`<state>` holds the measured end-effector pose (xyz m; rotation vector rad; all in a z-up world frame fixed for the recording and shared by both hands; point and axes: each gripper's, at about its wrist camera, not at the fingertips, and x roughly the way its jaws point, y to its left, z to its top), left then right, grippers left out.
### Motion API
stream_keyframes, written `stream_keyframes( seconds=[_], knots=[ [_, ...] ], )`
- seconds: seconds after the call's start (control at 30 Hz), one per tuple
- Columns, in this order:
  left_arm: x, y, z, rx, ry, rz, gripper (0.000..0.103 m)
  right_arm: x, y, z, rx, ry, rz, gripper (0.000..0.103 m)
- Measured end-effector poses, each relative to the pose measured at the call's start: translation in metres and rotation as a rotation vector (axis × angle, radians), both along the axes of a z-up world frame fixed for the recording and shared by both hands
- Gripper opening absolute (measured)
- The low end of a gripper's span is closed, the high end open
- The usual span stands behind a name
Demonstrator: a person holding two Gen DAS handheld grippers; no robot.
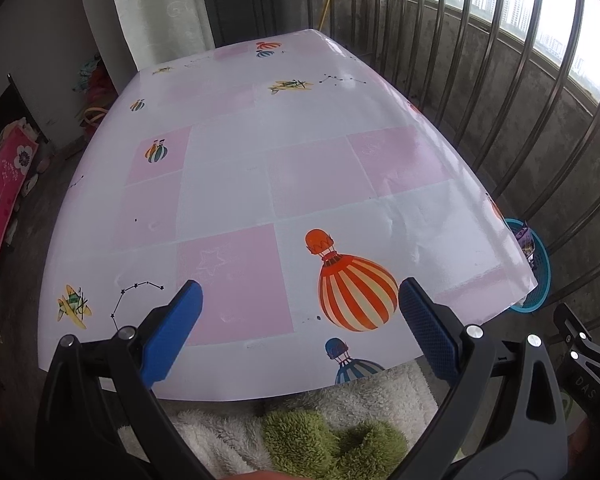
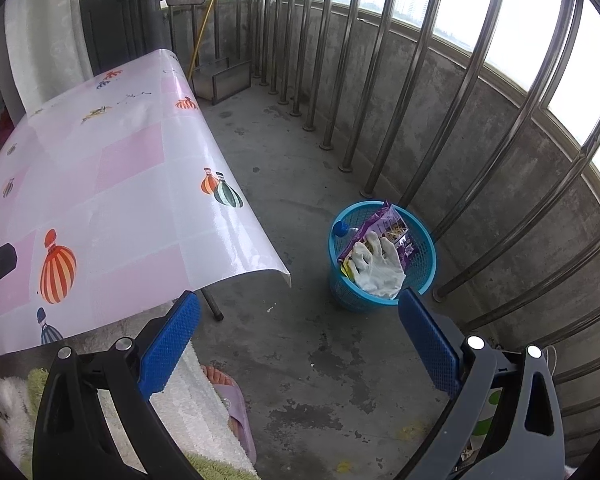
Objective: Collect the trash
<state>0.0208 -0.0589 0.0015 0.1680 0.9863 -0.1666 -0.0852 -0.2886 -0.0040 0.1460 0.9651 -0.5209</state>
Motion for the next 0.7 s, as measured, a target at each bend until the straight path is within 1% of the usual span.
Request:
stream_keyframes(
  seconds=[0.7],
  knots=[
    [0.0026,-0.0036,-0.0011,-0.005,0.010,0.003,0.094,0.0015,-0.0031,-0.0010,-0.008,-0.003,0.000,0.097]
  ],
)
